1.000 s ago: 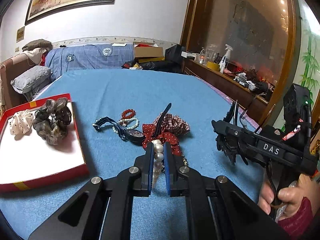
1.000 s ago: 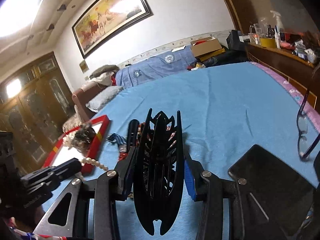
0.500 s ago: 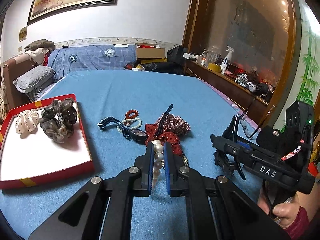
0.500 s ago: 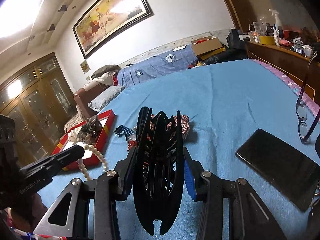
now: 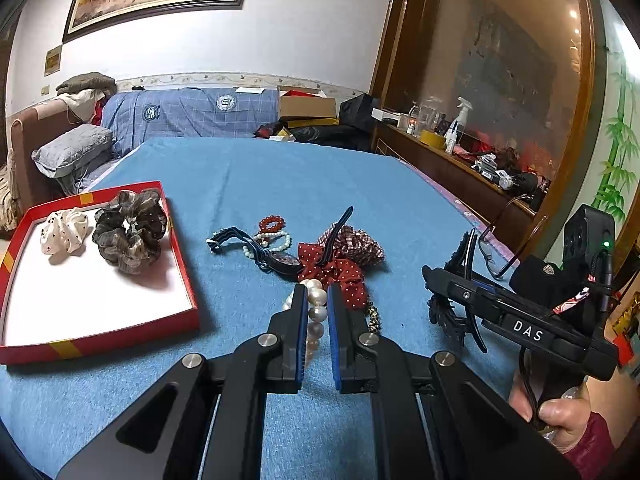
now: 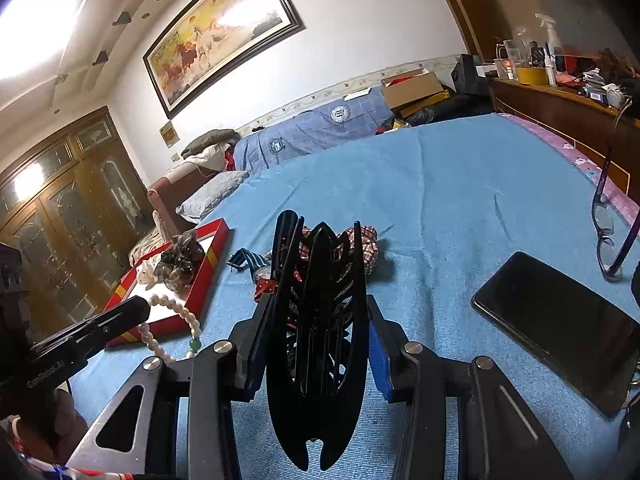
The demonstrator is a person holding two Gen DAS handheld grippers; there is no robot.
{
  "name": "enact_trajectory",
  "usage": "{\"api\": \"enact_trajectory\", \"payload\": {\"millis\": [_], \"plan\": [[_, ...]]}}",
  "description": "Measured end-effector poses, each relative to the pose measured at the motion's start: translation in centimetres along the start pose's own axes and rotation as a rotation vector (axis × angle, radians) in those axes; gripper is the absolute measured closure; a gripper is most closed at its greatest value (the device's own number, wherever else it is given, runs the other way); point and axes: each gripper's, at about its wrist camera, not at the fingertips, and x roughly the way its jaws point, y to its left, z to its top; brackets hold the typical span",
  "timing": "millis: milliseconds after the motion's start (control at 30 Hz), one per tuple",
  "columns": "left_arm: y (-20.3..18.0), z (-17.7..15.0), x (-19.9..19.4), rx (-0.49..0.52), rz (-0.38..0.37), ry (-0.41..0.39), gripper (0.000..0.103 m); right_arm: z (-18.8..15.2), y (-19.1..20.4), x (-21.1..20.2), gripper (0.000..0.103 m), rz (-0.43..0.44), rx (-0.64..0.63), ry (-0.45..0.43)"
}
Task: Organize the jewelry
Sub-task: 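Lift pearl bracelet with left tool while right tool keeps holding claw clip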
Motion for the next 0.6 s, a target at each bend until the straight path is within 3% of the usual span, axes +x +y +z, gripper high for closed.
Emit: {"api": "enact_trajectory", "payload": {"millis": [600], "plan": [[-0.66, 0.46, -0.53, 0.002, 0.001, -0.004, 0.094, -0.23, 0.22, 0.09, 0.057, 0.005, -0.010, -0.004]]}}
